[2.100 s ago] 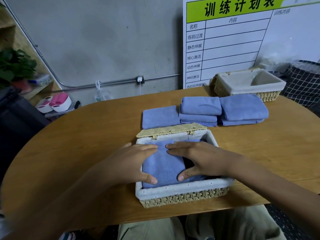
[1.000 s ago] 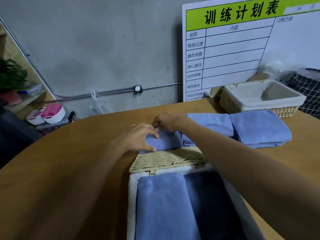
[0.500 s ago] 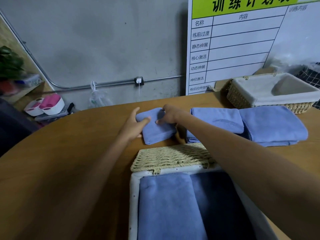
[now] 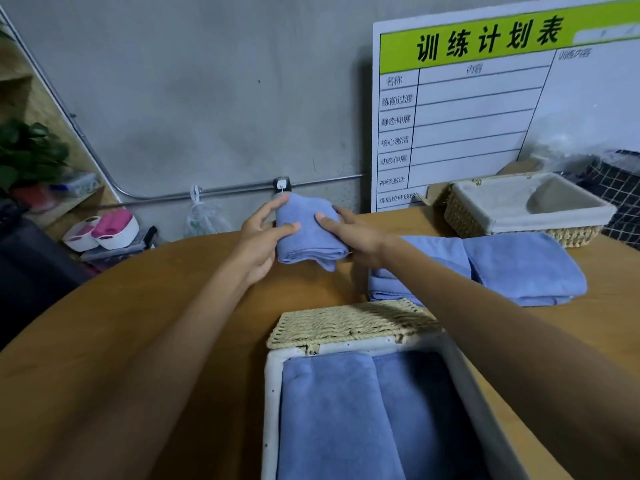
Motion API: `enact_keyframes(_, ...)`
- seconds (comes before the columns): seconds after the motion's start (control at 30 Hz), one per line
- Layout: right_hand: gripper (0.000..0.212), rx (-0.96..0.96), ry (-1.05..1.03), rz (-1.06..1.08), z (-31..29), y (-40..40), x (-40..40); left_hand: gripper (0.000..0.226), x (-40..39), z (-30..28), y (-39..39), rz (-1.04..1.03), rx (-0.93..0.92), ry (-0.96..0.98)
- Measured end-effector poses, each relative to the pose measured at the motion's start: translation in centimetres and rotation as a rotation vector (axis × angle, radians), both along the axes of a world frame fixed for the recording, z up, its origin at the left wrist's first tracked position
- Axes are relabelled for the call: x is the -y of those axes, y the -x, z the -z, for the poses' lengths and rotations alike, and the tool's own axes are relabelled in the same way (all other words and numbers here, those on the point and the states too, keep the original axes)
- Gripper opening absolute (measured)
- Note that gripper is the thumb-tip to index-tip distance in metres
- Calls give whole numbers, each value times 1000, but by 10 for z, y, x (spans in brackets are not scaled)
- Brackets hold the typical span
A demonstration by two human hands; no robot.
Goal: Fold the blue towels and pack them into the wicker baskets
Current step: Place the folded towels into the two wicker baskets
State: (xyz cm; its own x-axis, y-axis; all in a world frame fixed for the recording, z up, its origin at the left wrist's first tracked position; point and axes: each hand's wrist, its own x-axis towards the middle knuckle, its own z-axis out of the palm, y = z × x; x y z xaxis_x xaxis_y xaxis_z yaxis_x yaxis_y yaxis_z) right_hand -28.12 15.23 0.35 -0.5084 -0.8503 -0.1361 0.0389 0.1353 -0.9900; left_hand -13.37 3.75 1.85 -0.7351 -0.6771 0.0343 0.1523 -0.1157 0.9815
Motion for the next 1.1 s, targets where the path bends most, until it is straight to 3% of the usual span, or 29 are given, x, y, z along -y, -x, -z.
enact_keyframes(0.1, 60, 198, 156, 10, -23, -11, -33, 43, -27, -28, -14, 62, -26, -37)
enact_keyframes(0.2, 67, 187, 193, 79, -36, -24, -71, 40, -61, -42, -30, 101, -11, -49)
enact_keyframes(0.5, 51, -197, 189, 186, -43, -79, -191, 39, -161, -32, -83, 174, 110, 46)
enact_keyframes(0.67, 37, -604, 198, 209, -27, -103, -247, 38, -209, -19, -117, 242, 243, 244)
enact_keyframes(0.9, 31, -1004, -40, 90, -6, -117, -270, 37, -230, -6, -132, 332, 373, 303)
enact_keyframes(1.1, 26, -1189, -195, 28, -14, -120, -266, 37, -229, -3, -129, 340, 428, 336)
